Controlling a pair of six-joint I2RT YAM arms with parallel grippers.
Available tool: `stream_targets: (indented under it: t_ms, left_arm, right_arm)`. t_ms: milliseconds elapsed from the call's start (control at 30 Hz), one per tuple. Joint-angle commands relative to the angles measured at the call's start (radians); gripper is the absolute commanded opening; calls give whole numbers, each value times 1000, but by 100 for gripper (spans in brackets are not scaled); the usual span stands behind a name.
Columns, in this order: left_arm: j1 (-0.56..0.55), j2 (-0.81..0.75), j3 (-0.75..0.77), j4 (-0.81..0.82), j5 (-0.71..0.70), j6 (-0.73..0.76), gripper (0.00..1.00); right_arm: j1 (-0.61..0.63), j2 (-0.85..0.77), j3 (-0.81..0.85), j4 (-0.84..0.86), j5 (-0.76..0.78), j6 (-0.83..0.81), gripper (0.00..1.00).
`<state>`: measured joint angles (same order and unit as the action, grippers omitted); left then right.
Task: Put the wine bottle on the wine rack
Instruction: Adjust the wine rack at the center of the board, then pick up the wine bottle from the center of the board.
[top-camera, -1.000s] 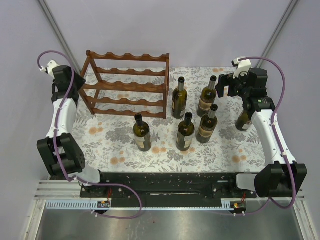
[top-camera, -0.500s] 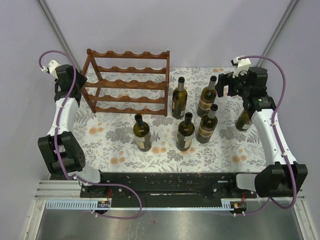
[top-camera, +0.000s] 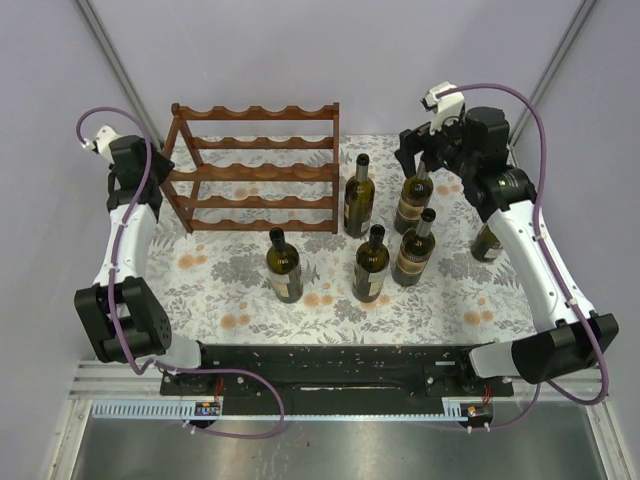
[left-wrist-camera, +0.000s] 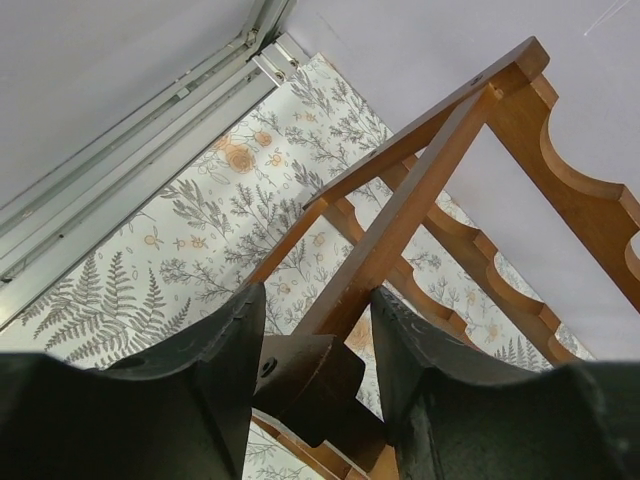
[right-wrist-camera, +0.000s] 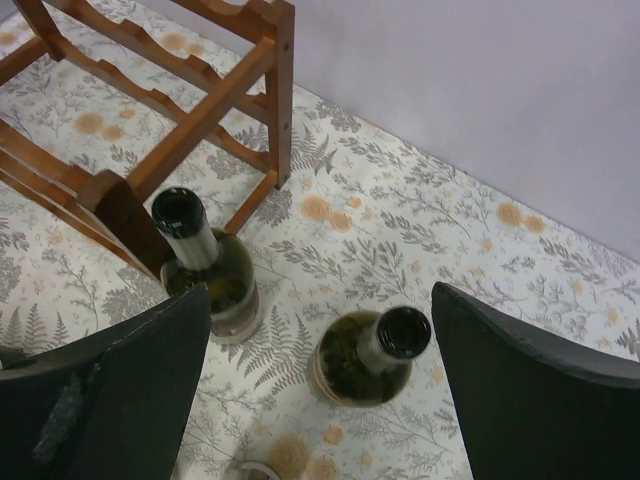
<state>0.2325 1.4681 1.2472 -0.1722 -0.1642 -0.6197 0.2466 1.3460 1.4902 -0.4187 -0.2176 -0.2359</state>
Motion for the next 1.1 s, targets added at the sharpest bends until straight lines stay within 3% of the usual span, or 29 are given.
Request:
stream_targets:
  t_ms: [0, 167, 267, 667, 933, 1067]
  left_arm:
    - [-12, -45, -8, -53, 48, 51, 56]
    - [-2, -35, 49, -67, 23, 78, 91]
    - [1, -35, 78, -61, 20, 112, 98]
    - [1, -155, 57, -15, 89, 264, 99]
    - [1, -305, -98, 94, 241, 377, 99]
    - [1, -342, -104, 89, 311, 420, 99]
  right_arm:
    - [57, 77, 119, -32, 47, -9, 99]
    - [124, 153, 169, -54, 81, -19, 99]
    - [166, 182, 179, -58, 98, -37, 98]
    - [238, 283, 212, -91, 116, -65, 93]
    - [238, 341, 229, -61, 129, -66, 85]
    - [238, 363, 242, -58, 130, -71, 83]
